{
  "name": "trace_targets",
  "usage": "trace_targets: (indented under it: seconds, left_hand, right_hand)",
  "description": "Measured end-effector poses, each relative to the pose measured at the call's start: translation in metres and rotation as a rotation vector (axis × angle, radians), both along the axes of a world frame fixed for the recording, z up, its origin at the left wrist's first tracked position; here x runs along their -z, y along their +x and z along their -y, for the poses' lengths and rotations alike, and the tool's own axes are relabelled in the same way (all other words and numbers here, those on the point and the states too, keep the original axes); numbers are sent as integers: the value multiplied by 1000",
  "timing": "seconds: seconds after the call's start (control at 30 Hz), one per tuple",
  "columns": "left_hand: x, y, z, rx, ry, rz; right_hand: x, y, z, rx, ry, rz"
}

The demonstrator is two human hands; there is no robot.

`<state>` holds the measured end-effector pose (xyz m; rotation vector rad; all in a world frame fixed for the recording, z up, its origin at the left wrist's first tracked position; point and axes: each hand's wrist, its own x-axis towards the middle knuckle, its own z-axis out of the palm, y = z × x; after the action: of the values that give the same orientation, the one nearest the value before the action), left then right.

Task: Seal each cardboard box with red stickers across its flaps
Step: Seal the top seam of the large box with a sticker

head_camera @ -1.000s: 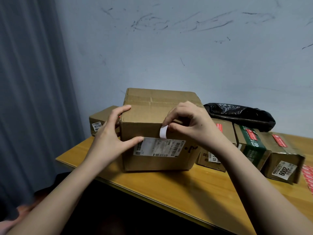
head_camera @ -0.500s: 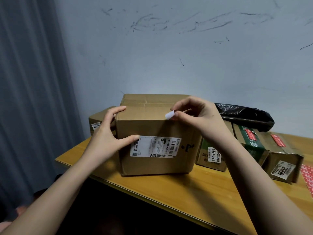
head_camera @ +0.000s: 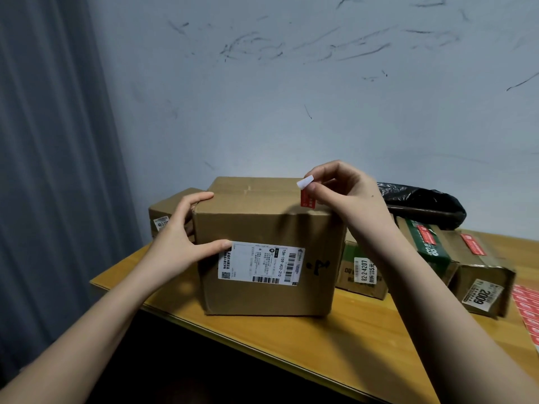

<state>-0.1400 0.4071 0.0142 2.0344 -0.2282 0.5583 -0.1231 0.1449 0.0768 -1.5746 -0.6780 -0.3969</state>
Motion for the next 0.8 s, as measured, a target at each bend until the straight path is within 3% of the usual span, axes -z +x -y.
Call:
trace_targets:
  seconds: [0.8]
  left_hand:
    - [-2, 5, -2, -18, 51, -16]
  right_hand:
    - [3, 1, -1, 117, -5, -47]
